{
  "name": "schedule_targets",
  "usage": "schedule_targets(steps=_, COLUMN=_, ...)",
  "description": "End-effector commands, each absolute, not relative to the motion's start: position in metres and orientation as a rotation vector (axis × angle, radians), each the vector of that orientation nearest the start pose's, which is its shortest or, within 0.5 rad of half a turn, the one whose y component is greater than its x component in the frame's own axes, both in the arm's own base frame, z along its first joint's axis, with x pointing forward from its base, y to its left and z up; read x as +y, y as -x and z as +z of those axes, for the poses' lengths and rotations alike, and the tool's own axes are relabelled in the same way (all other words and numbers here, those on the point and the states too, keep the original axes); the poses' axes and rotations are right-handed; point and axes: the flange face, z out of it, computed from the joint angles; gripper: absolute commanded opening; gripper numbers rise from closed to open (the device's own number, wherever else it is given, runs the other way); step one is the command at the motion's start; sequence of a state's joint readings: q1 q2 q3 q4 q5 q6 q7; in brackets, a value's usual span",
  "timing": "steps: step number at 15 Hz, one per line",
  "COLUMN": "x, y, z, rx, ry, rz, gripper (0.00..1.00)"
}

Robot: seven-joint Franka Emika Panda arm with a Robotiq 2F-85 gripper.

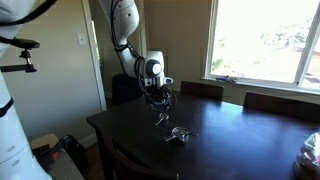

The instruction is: Stack the cups

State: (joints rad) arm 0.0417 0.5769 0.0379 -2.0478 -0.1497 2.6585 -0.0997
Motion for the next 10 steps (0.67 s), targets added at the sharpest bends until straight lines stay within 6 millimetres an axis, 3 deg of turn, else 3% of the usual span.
schedule_targets(steps=1, x=0.072, y=-0.605, z=0.145, rx=-0.486, ry=3.123, rz=-0.086, gripper=1.00)
schedule_targets(steps=5, x=0.097, y=-0.630, z=0.130, rx=-0.531, ry=3.108, rz=-0.084, gripper=1.00)
schedule_targets(steps=10, x=0.110, y=-0.660, z=0.106, rx=-0.508, ry=3.075, rz=-0.074, gripper=1.00)
